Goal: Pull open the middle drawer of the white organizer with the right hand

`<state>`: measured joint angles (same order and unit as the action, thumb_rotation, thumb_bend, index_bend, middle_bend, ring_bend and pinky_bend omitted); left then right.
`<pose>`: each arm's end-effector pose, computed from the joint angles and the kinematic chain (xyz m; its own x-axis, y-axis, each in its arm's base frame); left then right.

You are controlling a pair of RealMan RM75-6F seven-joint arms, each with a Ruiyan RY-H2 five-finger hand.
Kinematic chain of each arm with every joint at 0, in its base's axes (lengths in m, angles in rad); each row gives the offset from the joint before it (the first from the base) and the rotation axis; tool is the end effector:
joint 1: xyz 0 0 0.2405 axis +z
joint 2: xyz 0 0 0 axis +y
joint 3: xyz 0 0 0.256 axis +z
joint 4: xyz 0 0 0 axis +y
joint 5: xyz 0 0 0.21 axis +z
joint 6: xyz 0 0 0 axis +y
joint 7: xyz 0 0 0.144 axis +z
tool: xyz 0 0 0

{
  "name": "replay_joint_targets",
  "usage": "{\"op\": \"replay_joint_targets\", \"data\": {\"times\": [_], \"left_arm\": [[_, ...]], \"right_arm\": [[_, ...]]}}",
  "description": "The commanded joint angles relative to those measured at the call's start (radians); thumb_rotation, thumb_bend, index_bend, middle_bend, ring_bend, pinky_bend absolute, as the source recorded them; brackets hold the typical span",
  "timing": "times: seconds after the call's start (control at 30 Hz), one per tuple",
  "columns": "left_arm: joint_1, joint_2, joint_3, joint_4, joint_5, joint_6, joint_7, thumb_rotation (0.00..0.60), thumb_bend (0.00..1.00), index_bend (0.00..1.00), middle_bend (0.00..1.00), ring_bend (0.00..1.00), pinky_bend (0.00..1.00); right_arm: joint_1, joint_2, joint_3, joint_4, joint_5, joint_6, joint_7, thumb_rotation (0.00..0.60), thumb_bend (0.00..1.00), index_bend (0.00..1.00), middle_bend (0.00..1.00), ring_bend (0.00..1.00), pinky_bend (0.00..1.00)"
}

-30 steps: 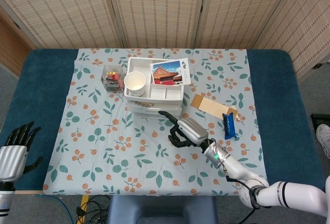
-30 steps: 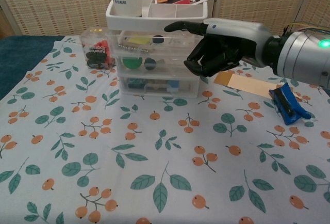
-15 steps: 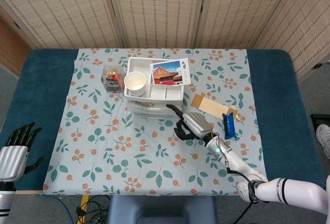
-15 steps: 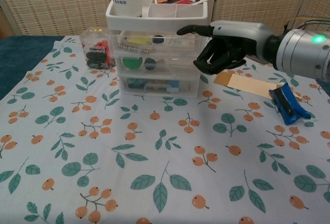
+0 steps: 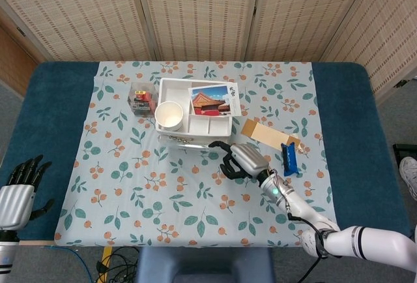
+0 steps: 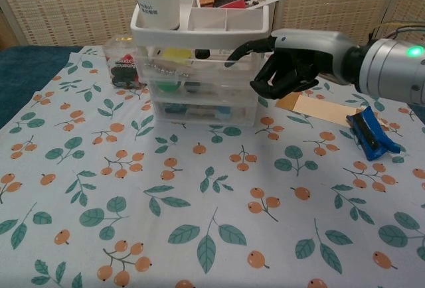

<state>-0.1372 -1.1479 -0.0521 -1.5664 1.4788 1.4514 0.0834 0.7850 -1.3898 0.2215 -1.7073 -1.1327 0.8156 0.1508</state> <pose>-0.3121 0.1986 0.1513 0.4834 0.0081 0.8754 0.8750 -0.0339 -0.4829 -0.1017 -0.3295 0.0082 0.0141 -0.5407 0.8411 -0.9376 -0.2995 -0.1768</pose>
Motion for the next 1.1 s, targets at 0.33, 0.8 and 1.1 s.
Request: {"op": "replay_joint_targets", "data": {"times": [0.33,0.8,1.1], "left_arm": [[-0.001,0.001,0.000,-0.009,0.006,0.004,0.008,0.600,0.22,0.13,0.06,0.06,0.09],[-0.003,-0.002,0.000,-0.011,0.007,0.003,0.014,0.600,0.22,0.13,0.06,0.06,0.09],[-0.005,-0.003,0.000,-0.011,0.009,0.002,0.015,0.600,0.22,0.13,0.06,0.06,0.09]], "right_arm": [[-0.036,0.054,-0.033,-0.081,-0.063,0.002,0.035,0.600,0.57,0.19,0.82,0.99,1.00],[-0.078,0.124,-0.085,-0.175,-0.142,0.014,0.043,0.600,0.57,0.19,0.82,0.99,1.00],[-0.094,0.157,-0.090,-0.202,-0.185,0.036,0.057,0.600,0.57,0.15,0.82,0.99,1.00]]}}
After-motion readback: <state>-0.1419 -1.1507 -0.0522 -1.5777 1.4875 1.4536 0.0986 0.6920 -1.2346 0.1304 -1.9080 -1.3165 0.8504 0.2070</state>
